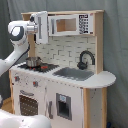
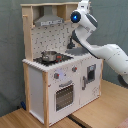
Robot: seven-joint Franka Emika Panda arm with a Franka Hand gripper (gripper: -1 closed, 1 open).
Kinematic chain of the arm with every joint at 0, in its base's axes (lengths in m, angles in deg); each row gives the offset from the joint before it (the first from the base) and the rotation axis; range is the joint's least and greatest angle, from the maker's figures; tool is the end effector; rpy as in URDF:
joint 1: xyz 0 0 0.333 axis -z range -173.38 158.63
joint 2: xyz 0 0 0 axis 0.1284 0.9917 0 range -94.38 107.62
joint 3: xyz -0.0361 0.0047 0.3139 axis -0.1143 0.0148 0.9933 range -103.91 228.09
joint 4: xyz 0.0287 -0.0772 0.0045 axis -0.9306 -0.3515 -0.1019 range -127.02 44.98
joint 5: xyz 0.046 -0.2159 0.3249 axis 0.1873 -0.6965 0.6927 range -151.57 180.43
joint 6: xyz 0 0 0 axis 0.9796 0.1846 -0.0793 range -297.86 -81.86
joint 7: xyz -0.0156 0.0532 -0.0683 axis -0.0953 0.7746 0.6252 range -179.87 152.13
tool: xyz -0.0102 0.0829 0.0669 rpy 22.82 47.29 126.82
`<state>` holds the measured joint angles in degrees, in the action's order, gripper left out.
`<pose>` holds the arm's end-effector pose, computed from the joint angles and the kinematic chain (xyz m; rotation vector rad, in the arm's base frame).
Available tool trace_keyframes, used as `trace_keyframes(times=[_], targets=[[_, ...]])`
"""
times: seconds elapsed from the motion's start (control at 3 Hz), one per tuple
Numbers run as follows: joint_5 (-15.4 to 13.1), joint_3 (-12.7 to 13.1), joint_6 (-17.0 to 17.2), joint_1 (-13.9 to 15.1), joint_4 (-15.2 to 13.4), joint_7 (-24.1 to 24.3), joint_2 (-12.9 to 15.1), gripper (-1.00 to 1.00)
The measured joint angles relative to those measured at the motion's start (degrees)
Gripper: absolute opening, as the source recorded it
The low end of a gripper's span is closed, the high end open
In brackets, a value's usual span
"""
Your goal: Play with the kitchen
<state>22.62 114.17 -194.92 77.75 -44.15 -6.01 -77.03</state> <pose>0.4459 0.3033 0.7188 1.6336 -0.3499 0.9896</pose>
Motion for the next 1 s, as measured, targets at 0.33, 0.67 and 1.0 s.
trace_keyframes(times=[0.33, 0.67, 1.0], targets=[[0.00, -0.69, -1.85, -3.28, -4.92, -0.10, -0.02, -1.00], [0.08, -0.69, -5.66, -4.65, -8.98, -0.10, -0.01, -1.00], [0.12, -0.68, -10.45, -6.08, -11.91, -0.10, -0.01, -1.00]])
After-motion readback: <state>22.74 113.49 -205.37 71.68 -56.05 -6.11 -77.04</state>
